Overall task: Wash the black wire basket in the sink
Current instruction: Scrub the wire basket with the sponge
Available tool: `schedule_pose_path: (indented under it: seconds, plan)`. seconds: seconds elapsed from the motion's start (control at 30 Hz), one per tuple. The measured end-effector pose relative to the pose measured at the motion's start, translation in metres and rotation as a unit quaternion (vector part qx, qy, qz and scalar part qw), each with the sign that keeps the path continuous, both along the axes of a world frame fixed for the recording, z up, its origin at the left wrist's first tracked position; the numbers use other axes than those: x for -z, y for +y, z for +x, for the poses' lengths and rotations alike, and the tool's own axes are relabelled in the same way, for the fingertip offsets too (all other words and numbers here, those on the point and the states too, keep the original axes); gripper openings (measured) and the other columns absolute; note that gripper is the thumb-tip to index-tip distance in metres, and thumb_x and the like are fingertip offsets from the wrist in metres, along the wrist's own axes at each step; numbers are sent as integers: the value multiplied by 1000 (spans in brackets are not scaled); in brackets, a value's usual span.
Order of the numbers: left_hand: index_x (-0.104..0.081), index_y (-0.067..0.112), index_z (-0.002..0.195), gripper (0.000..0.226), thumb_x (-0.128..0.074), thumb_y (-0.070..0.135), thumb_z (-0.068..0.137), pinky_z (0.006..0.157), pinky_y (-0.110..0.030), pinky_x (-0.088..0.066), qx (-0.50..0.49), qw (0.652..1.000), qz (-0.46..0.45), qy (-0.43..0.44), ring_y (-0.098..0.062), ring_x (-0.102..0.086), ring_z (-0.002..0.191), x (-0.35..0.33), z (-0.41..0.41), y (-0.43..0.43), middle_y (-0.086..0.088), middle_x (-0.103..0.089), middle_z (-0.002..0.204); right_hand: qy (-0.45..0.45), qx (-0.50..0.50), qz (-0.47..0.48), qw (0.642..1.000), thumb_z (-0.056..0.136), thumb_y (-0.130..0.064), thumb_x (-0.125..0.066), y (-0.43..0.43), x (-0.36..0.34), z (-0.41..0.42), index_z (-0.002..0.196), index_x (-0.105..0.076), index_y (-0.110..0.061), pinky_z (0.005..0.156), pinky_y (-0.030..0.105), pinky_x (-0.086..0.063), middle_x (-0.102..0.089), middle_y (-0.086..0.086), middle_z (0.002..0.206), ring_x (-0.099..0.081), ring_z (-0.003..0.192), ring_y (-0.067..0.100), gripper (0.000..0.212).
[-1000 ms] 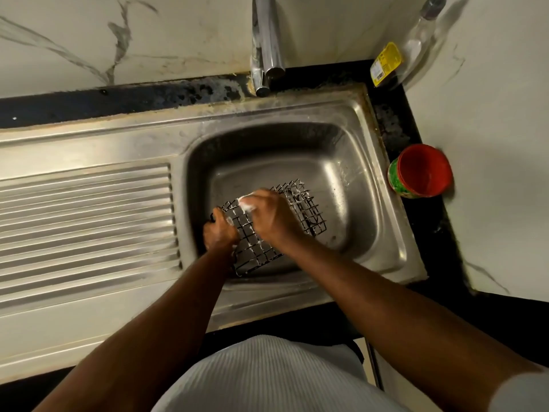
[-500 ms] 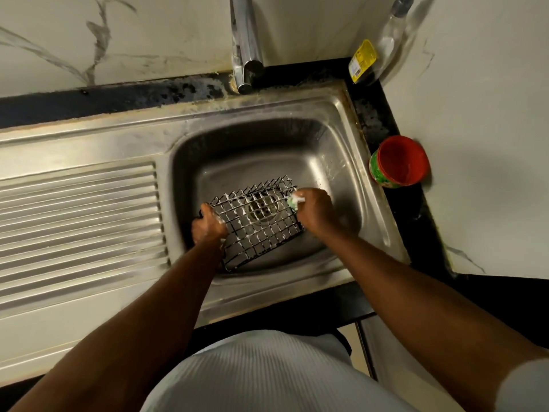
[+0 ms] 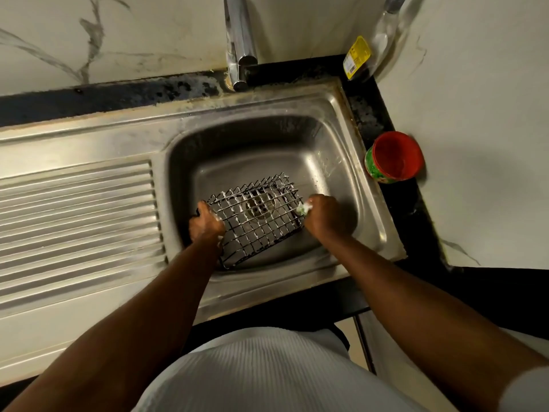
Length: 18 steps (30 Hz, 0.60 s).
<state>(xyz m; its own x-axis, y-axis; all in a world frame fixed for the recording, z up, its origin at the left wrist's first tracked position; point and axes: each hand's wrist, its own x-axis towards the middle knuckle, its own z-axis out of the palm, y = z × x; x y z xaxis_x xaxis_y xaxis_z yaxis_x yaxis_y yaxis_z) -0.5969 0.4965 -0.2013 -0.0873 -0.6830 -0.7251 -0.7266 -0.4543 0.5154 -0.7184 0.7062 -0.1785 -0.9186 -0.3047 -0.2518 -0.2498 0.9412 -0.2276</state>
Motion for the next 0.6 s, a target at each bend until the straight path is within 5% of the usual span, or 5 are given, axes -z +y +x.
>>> schedule_pose_path:
  seconds: [0.1, 0.27, 0.5, 0.6]
  plan:
    - [-51, 9, 145, 39, -43, 27, 112, 80, -30, -39, 68, 998, -3, -7, -38, -58, 124, 1, 0, -6, -21, -56, 141, -28, -29, -48, 998, 87, -2, -73, -29, -6, 36, 110, -74, -10, 77, 26, -55, -75, 11, 107, -71, 97, 25, 25]
    - [-59, 4, 131, 52, -38, 47, 110, 80, -44, -49, 25, 1000, -2, 1, -36, -62, 102, -3, -2, -7, -24, -63, 125, -54, -146, -120, 981, 82, 3, -76, -42, -13, 74, 114, -74, -10, 76, 31, -61, -74, 9, 108, -70, 92, 21, 34]
    - [-60, 4, 117, 54, -44, 54, 106, 86, -43, -57, -64, 996, 24, 51, -29, -62, 91, -14, -9, -4, -15, -63, 102, -74, 18, 60, 995, 84, -19, -77, 20, -1, -16, 105, -77, -18, 81, 28, -57, -78, 4, 102, -74, 96, 26, 20]
    - [-63, 7, 115, 46, -48, 50, 106, 78, -37, -52, -31, 998, -18, 57, -26, -62, 90, -22, -16, -6, -13, -64, 103, -99, 46, 2, 994, 87, -21, -74, -2, -14, -31, 101, -75, -27, 70, 18, -50, -74, -6, 94, -69, 86, 21, 16]
